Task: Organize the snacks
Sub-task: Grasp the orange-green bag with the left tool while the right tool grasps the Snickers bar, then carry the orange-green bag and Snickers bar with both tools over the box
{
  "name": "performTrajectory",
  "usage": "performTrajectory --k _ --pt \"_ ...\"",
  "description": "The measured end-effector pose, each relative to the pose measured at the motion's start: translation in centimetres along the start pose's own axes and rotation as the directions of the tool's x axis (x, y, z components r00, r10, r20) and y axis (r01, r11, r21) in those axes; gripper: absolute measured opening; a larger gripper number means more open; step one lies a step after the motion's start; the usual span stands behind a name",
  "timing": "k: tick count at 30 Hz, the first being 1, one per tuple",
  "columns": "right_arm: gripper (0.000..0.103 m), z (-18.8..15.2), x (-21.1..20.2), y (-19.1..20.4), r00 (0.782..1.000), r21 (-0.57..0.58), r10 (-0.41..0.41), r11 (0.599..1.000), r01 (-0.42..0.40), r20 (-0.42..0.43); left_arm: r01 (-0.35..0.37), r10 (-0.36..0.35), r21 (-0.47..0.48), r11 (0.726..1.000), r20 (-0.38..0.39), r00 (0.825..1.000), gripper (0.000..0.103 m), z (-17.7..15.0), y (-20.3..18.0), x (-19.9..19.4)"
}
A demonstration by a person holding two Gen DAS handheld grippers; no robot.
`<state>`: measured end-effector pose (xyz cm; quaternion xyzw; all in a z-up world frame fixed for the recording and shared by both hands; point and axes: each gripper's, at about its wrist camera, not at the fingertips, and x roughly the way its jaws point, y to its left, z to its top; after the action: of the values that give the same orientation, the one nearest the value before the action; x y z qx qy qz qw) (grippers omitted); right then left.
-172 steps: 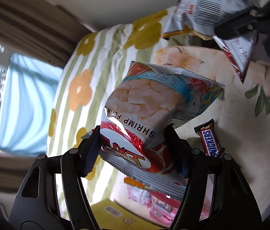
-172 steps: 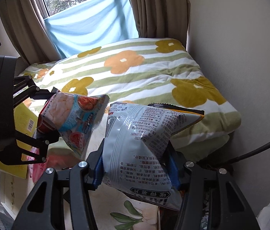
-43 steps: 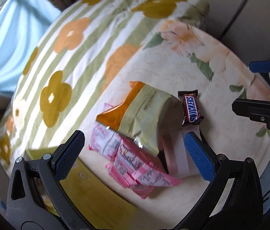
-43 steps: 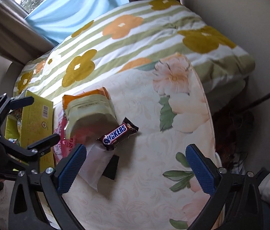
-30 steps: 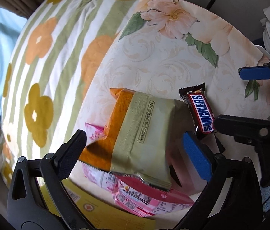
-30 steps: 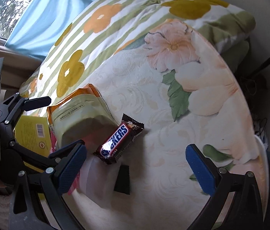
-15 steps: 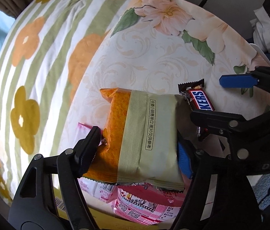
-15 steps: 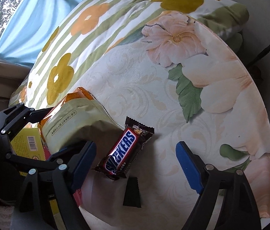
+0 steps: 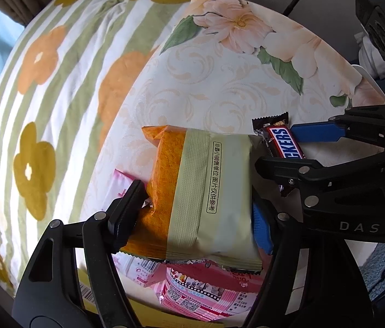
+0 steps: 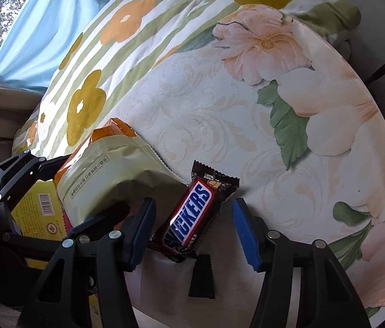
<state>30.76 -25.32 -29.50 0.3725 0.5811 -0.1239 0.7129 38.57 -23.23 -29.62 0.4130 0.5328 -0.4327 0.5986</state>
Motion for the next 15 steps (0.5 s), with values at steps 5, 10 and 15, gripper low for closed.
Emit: performTrajectory --k 5,10,15 --pt "0.037 -0.1 0.2 0.1 1.0 -0.003 0.012 1.0 -0.012 0.003 -0.016 0.016 -0.003 1.0 0.003 1.0 0.068 -0.1 0.0 -0.3" --pt "0.035 -0.3 0.0 -0.1 1.0 -0.006 0.029 1.0 -0.029 0.011 -0.018 0.018 -0.015 1.0 0.005 1.0 0.068 -0.1 0.1 -0.6" --pt "0.035 -0.6 -1.0 -0.5 0.998 -0.009 0.051 0.999 -0.051 0.031 -0.02 0.02 -0.03 0.999 0.017 1.0 0.068 0.0 -0.2 -1.4"
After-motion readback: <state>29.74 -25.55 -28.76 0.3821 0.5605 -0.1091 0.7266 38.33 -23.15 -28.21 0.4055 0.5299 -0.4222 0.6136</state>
